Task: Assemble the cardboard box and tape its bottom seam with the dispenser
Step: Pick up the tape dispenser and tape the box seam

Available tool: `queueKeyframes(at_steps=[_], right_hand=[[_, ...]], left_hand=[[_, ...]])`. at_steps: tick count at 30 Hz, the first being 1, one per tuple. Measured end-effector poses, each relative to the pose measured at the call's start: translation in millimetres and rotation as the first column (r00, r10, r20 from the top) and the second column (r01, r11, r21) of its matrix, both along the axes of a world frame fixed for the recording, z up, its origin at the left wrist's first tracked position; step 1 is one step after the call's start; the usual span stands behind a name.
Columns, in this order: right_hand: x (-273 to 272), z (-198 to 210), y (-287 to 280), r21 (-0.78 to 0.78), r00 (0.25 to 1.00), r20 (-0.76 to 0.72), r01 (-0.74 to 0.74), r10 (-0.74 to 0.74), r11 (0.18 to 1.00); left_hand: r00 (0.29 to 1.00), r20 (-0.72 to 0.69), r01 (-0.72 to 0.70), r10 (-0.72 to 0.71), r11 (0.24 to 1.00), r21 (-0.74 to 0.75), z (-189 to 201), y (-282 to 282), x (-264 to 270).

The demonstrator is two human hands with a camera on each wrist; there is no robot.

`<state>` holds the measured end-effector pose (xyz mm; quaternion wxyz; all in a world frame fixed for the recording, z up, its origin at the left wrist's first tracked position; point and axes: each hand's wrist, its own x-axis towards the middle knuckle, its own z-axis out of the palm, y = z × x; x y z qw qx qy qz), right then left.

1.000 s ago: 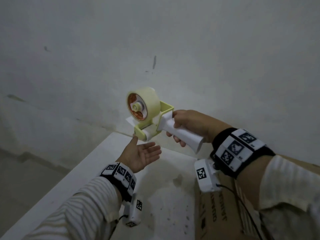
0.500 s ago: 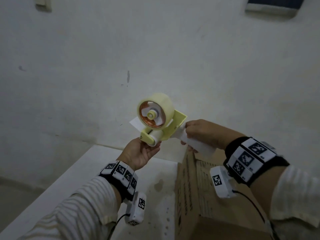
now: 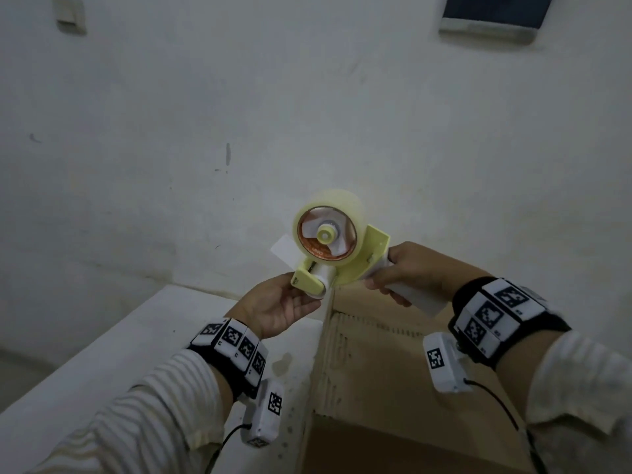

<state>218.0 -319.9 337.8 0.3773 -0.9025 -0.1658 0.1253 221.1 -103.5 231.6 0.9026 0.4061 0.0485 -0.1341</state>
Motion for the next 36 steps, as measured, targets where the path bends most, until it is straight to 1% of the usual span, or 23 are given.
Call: queueKeyframes(at_steps=[5, 8, 12, 16, 19, 21, 25, 28, 30, 32, 36], right_hand=[[1, 4, -18, 0.034, 0.999, 0.019, -0.033, 0.033, 0.999], [4, 4, -25, 0.039, 0.998, 0.009, -0.065, 0.065, 0.997], [5, -3, -31, 0.037, 0.995, 0.0, -0.099, 0.099, 0.994], [6, -11, -33, 0.041, 0.994, -0.018, -0.105, 0.106, 0.994], [7, -14, -31, 0.024, 0.995, -0.028, -0.091, 0.092, 0.996], [7, -13, -29, 0.011, 0.996, -0.027, -0.08, 0.08, 0.997], [7, -12, -25, -0.009, 0.998, -0.013, -0.054, 0.054, 0.998], [4, -14, -27, 0.013, 1.0, -0.02, -0.01, 0.01, 1.0], [3, -14, -33, -0.014, 1.0, -0.006, 0.029, -0.029, 0.999], [3, -12, -40, -0.067, 0.999, 0.003, 0.053, -0.053, 0.996], [5, -13, -47, -0.139, 0.993, 0.012, 0.116, -0.115, 0.984]], left_hand=[[0.999, -0.003, -0.053, 0.053, 0.998, 0.019, 9, -17, -9], [0.996, -0.012, -0.09, 0.091, 0.994, 0.065, 13, -24, -14], [0.987, -0.057, -0.141, 0.15, 0.981, 0.136, 13, -31, -22], [0.985, -0.072, -0.144, 0.158, 0.975, 0.172, 9, -33, -28], [0.985, -0.073, -0.137, 0.154, 0.969, 0.206, 6, -32, -28], [0.981, -0.066, -0.16, 0.182, 0.954, 0.255, 8, -32, -26], [0.966, -0.025, -0.232, 0.259, 0.899, 0.371, 13, -35, -17], [0.965, 0.006, -0.236, 0.263, 0.856, 0.459, 14, -35, -13], [0.961, 0.016, -0.248, 0.277, 0.831, 0.498, 12, -30, -8], [0.954, 0.007, -0.263, 0.299, 0.828, 0.496, 6, -24, -6], [0.97, -0.013, -0.208, 0.244, 0.849, 0.485, -4, -23, -7]])
